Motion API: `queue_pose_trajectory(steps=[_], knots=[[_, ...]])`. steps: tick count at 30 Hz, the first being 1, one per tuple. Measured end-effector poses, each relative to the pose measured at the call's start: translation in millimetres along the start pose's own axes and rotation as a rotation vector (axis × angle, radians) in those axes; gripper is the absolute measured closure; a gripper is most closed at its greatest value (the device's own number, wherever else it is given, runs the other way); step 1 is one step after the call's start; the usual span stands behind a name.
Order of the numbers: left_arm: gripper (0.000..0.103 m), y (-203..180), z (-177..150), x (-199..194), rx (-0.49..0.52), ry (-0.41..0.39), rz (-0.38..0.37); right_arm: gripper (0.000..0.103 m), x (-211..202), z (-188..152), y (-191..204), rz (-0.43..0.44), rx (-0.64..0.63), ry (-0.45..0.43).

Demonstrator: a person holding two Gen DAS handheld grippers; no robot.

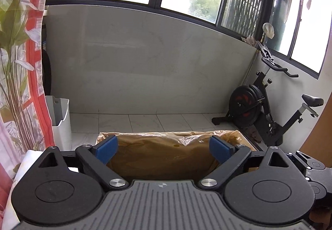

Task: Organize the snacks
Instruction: 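Release the green bag with the left tool while the right tool drops the yellow bag into the box, then lower both tools back to the snack pile in front of the box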

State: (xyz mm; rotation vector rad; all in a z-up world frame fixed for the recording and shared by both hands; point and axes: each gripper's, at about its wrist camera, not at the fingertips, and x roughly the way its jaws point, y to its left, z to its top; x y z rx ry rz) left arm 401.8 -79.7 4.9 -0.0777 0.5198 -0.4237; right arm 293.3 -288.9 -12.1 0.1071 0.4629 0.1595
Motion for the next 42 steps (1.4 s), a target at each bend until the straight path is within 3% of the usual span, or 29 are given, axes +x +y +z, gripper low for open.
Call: queue_pose_trajectory(steps=[4,8,12,15,18,21,24,29,36,42], knots=[[0.007,8.5,-6.6,-34.7,-0.032,-0.033,-0.006,0.000,-20.0,-2.7,-1.0,-0.011,0.030,-0.055],[0.007,20.4,-22.6,-82.6,-0.079,-0.140,0.012,0.000,-48.7,-9.8,3.8,-0.030,0.063,-0.107],[0.007,30.5,-40.7,-124.0,-0.139,-0.148,0.025,0.000,-80.2,-26.4,17.3,-0.033,0.063,-0.157],[0.007,33.9,-61.6,-147.0,-0.112,-0.117,0.091,0.000,-93.6,-42.9,39.2,-0.044,0.026,-0.106],[0.006,34.6,-87.2,-167.1,-0.059,-0.103,0.205,0.000,-102.7,-65.8,62.7,-0.053,-0.027,-0.068],[0.005,40.0,-119.6,-182.1,-0.062,-0.087,0.254,0.000,-108.3,-94.4,84.3,-0.085,-0.072,-0.020],[0.004,45.1,-152.4,-188.1,-0.064,-0.048,0.303,0.000,-107.4,-123.0,94.0,-0.054,-0.051,0.062],[0.004,47.4,-199.0,-183.4,-0.048,0.070,0.333,0.000,-108.7,-167.2,95.7,0.029,0.042,0.180],[0.004,32.7,-228.5,-172.9,0.093,0.144,0.372,0.002,-107.9,-210.3,118.8,0.090,-0.115,0.294],[0.004,38.8,-232.5,-171.2,0.082,0.161,0.323,0.007,-97.3,-225.5,127.6,0.164,-0.159,0.378]])
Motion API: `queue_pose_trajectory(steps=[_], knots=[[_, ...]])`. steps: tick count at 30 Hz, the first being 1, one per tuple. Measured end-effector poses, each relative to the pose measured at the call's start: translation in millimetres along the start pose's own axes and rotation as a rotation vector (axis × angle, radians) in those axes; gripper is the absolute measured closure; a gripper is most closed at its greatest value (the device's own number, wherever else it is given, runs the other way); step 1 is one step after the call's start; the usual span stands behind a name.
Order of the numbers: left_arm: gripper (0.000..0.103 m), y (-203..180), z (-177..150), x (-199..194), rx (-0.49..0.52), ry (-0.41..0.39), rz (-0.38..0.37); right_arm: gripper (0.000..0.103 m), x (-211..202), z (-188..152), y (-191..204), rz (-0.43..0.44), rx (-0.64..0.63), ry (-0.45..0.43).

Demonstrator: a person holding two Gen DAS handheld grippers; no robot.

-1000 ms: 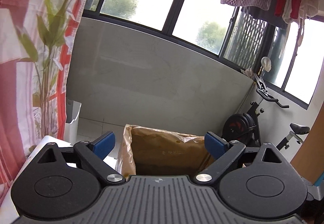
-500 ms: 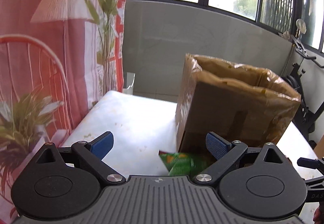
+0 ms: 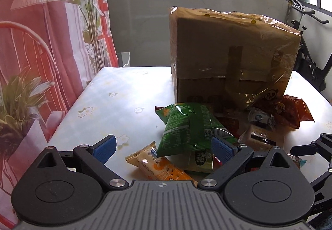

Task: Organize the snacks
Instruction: 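Lower both tools back to the snack pile in front of the box, then grasp the orange wrapped pastry with the left tool while the right tool grasps the cheese bread packet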

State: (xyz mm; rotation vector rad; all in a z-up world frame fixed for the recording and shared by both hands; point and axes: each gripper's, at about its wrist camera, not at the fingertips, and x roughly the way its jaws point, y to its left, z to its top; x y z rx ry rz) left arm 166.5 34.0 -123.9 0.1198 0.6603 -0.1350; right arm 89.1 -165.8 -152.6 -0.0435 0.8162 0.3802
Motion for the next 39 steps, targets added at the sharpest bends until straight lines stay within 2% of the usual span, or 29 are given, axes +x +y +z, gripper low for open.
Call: queue_pose_trajectory(steps=[6,10,14,23,25,27,28,31,35,39], knots=[[0.004,8.0,-8.7,1.6,-0.044,0.026,-0.033,0.006,7.3,-2.9,9.4,-0.009,-0.120,0.039],[0.004,3.0,-10.7,4.4,-0.032,0.033,-0.044,0.006,9.4,-4.6,14.0,-0.018,-0.188,0.049],[0.004,-0.9,-12.0,7.0,-0.026,0.043,-0.061,0.000,16.5,-6.4,7.5,-0.009,-0.156,0.077],[0.005,6.2,-16.6,11.0,-0.079,0.068,-0.084,0.000,26.3,-10.8,-12.9,0.052,0.008,0.083],[0.005,7.6,-16.7,11.3,-0.089,0.069,-0.086,0.006,23.5,-9.4,-12.2,0.047,0.000,0.077],[0.005,9.9,-16.3,13.1,-0.107,0.078,-0.110,0.017,18.5,-7.3,-13.7,0.061,0.003,0.072],[0.005,10.9,-16.2,14.6,-0.118,0.089,-0.126,0.018,16.2,-6.9,-14.7,0.066,0.005,0.072],[0.005,11.1,-16.8,17.6,-0.138,0.102,-0.148,0.019,4.6,-8.9,-18.1,0.062,0.023,0.035],[0.006,8.4,-17.5,20.1,-0.130,0.104,-0.139,0.019,-12.5,-5.9,-27.3,0.069,0.077,-0.022],[0.011,8.8,-19.3,33.6,-0.144,0.150,-0.123,0.019,-22.1,0.5,-29.9,0.024,0.073,-0.078]])
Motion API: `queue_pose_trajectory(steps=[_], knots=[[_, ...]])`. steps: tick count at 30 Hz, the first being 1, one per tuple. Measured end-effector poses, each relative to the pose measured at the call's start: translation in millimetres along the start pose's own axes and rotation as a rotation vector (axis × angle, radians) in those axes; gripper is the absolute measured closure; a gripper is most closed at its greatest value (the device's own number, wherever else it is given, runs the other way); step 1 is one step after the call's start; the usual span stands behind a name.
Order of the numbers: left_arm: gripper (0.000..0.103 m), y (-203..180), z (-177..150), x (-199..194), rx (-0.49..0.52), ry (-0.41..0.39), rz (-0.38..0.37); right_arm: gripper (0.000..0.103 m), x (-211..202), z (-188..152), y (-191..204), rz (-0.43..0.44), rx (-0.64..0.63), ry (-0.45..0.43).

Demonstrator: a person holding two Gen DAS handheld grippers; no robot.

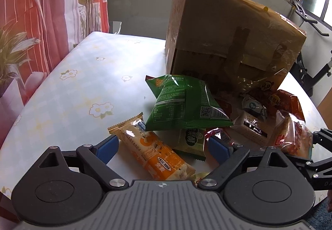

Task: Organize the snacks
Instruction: 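Grasp the orange wrapped pastry with the left tool while the right tool grasps the cheese bread packet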

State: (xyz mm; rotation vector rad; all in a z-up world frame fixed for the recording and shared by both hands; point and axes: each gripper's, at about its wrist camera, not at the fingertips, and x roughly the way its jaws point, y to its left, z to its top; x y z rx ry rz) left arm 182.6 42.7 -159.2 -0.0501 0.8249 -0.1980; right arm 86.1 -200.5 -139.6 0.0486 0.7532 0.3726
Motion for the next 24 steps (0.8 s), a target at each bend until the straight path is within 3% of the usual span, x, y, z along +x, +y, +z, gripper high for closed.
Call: queue_pose_trajectory(steps=[5,12,18,24], knots=[[0.028,8.3,0.1,26.8,-0.067,0.074,0.026,0.019,-2.7,2.3,-5.4,-0.037,0.019,-0.031],[0.029,10.7,7.1,58.9,-0.105,0.107,0.094,0.019,-2.0,2.1,-12.9,-0.049,0.045,-0.038],[0.037,-1.1,2.3,67.2,-0.037,0.108,0.159,0.019,-1.8,0.7,-13.9,-0.047,0.051,-0.037],[0.051,2.2,-5.2,57.1,-0.005,0.100,0.150,0.019,-1.4,-0.2,-16.5,-0.042,0.061,-0.041]])
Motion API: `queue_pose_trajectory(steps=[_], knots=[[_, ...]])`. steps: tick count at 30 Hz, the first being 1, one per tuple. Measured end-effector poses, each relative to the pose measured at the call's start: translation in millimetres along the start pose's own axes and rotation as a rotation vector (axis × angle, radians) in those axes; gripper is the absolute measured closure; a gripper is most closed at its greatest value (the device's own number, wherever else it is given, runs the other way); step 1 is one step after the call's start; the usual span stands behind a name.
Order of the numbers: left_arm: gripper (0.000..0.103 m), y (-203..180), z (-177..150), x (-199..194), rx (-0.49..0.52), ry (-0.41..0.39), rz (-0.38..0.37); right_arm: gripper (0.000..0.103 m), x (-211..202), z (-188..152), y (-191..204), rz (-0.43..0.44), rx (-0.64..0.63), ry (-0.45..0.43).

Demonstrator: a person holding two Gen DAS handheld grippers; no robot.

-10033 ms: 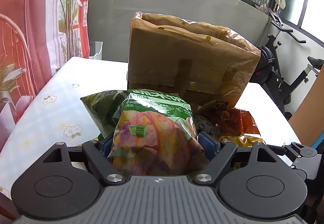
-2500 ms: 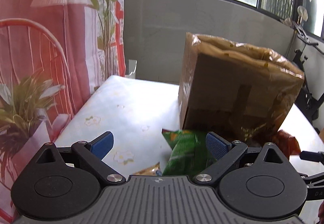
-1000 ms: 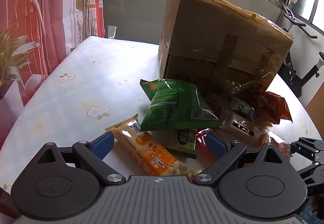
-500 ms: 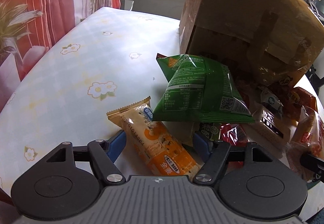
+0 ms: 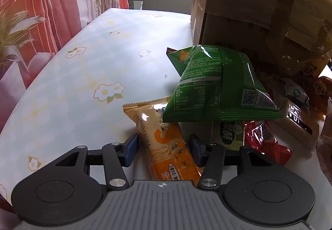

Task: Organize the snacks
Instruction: 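Grasp the orange wrapped pastry with the left tool while the right tool grasps the cheese bread packet, then carry both held snacks over the box and open both tools to drop them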

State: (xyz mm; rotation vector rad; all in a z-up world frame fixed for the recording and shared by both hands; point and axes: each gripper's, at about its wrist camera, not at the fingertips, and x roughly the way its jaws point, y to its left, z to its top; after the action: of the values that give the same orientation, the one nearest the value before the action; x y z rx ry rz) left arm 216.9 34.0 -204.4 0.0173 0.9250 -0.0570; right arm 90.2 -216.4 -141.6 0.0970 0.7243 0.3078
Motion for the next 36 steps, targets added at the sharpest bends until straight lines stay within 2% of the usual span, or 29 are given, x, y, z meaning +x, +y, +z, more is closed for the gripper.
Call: queue_pose_trajectory(steps=[4,5,6,8,10,17,20,22,24,26,31,36], knots=[[0.049,-0.2,-2.0,-1.0,0.040,0.008,0.002,0.019,0.4,0.0,-0.7,0.004,0.005,-0.003],[0.041,0.0,-0.7,0.0,0.037,0.013,0.014,0.019,0.3,-0.2,-0.6,0.005,0.005,-0.003],[0.026,-0.2,0.7,3.6,0.034,0.017,0.039,0.019,0.2,-0.4,-0.6,0.006,0.005,-0.003],[0.009,3.9,1.8,8.6,0.030,0.028,0.079,0.019,0.2,-0.9,-0.5,0.007,0.006,-0.003],[0.007,13.5,2.1,10.9,-0.018,0.040,0.054,0.019,0.0,-1.1,-0.6,0.008,0.008,-0.004],[0.004,11.9,2.3,11.7,-0.008,0.045,0.048,0.019,-1.1,-1.6,-1.6,0.008,0.018,-0.007],[0.009,11.2,3.0,10.6,-0.008,0.047,0.043,0.019,-1.3,-1.6,-1.4,0.012,0.017,-0.008],[0.024,10.3,2.8,5.6,0.008,0.031,0.031,0.019,-1.6,-1.6,-1.5,0.011,0.017,-0.009],[0.047,8.1,3.0,1.5,0.020,0.029,0.014,0.019,-1.7,-1.7,-1.6,0.011,0.017,-0.009],[0.062,6.5,3.0,-0.8,0.024,0.032,0.004,0.019,-1.7,-1.4,-1.9,0.012,0.019,-0.010],[0.065,10.4,0.0,-8.8,0.011,0.028,-0.048,0.019,-3.2,-1.2,-0.7,0.012,0.015,-0.013],[0.065,18.3,1.0,-30.6,0.026,-0.029,-0.056,0.019,-5.3,-1.0,-2.2,0.007,0.024,-0.026]])
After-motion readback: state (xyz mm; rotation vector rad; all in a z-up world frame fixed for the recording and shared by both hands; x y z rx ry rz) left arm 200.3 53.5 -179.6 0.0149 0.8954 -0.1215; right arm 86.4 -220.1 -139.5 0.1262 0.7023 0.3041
